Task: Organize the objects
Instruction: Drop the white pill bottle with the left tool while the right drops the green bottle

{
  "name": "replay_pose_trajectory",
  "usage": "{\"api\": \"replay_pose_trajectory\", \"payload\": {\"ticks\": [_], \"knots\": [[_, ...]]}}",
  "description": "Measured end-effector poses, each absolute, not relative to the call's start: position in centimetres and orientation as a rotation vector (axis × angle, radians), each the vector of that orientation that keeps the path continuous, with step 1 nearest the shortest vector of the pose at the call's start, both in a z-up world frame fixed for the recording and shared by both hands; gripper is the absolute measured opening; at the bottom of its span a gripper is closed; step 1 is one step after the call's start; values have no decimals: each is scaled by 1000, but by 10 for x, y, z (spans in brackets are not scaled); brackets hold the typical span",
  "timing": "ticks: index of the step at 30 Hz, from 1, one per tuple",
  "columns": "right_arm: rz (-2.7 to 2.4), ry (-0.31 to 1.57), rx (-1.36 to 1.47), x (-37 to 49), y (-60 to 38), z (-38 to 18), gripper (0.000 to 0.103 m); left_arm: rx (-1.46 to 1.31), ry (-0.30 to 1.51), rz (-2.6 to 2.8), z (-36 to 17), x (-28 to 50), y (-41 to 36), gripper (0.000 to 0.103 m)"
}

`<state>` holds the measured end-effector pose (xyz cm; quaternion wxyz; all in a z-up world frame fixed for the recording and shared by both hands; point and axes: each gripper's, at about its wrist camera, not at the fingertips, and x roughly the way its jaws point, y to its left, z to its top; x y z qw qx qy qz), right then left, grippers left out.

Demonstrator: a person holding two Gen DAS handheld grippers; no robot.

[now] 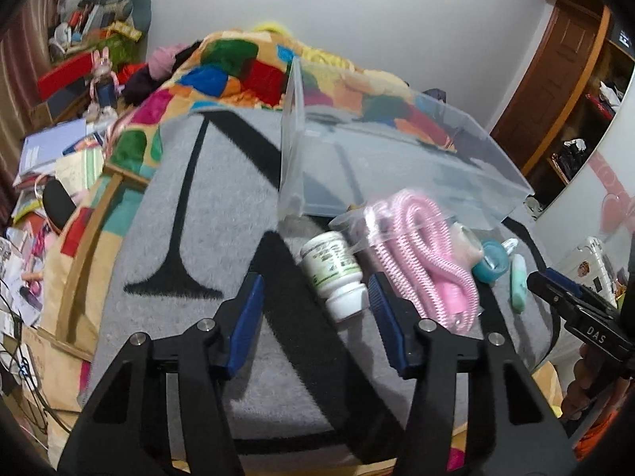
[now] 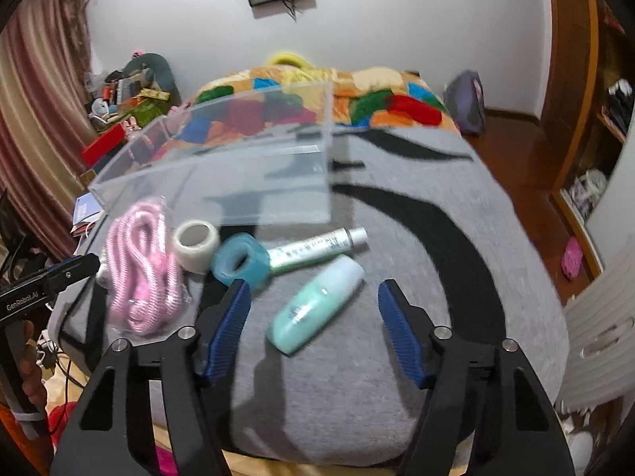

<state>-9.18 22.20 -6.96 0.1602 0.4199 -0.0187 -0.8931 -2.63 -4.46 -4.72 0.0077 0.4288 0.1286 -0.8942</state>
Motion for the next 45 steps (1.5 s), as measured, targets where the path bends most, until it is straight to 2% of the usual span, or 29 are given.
{"api": "replay_pose_trajectory", "payload": {"ticks": [8, 11, 15, 16, 24, 31, 39, 45], "knots": [[-2500, -59, 1285, -103, 213, -89, 44, 1386, 389, -2784, -57, -47, -38, 51], [-2519, -45, 1286, -103, 212, -91, 38, 1388, 395, -2773, -61, -54, -39, 47], [-2544, -27, 1284, -102, 216, -91, 24, 1364, 356, -2773, -61, -59, -37, 29], [-2546, -28, 1283, -102, 217, -90, 19, 1358, 349, -2775, -61, -57, -36, 29], [-2576, -31, 1238, -92, 226, -78, 19, 1294, 313, -2814, -43, -38, -40, 29], [-2589, -66, 1089, -89, 224, -36, 19, 1170, 307, -2878, -5, -37, -48, 29], [-2598, -20, 880, -112, 198, 16, 19, 1049, 248, -2967, 37, -57, -40, 29], [-2580, 13, 900, -148, 170, 16, 19, 1089, 208, -2973, 38, -93, -38, 29]]}}
